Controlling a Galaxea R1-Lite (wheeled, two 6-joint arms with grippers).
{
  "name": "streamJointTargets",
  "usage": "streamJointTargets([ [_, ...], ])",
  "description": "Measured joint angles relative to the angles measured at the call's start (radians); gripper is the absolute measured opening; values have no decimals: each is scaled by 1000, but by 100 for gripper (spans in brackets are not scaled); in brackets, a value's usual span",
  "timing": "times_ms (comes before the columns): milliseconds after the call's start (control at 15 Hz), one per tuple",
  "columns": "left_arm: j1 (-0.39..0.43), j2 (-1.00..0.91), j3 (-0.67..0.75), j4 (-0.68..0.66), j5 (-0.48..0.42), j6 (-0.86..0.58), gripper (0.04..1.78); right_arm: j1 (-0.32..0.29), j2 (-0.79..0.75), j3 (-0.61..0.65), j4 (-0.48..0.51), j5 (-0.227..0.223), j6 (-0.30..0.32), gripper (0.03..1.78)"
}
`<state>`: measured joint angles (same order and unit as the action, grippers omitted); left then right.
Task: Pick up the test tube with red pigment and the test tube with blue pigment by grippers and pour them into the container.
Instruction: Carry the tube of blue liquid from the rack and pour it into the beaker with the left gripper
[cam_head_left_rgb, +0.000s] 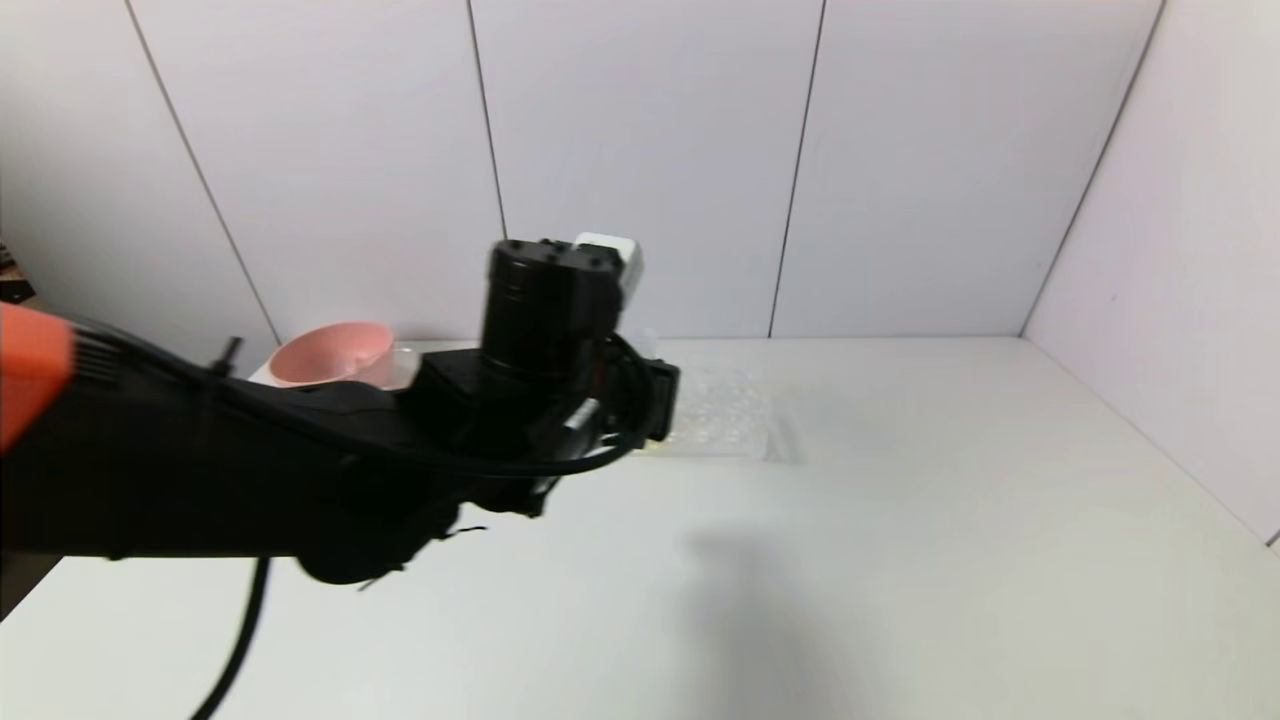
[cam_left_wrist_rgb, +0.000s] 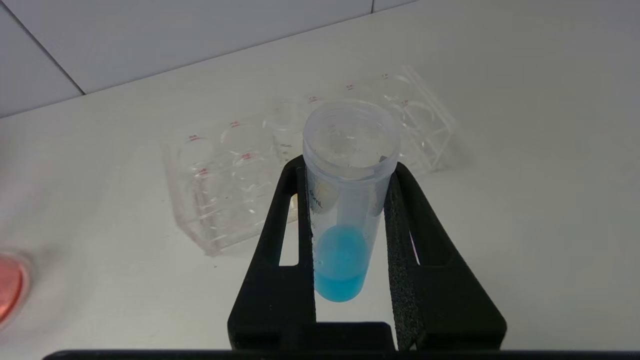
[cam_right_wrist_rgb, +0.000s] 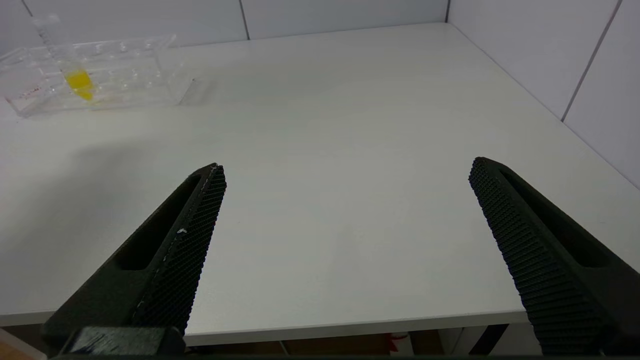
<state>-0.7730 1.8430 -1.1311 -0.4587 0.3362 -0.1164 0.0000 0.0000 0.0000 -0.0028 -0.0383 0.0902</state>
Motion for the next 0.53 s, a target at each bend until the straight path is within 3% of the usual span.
streamJointTargets([
  [267,335,-258,255,-28,-430,109,43,0,0,0,0,0,0,177],
  [533,721,-375,330,27,-845,219,43,0,0,0,0,0,0,177],
])
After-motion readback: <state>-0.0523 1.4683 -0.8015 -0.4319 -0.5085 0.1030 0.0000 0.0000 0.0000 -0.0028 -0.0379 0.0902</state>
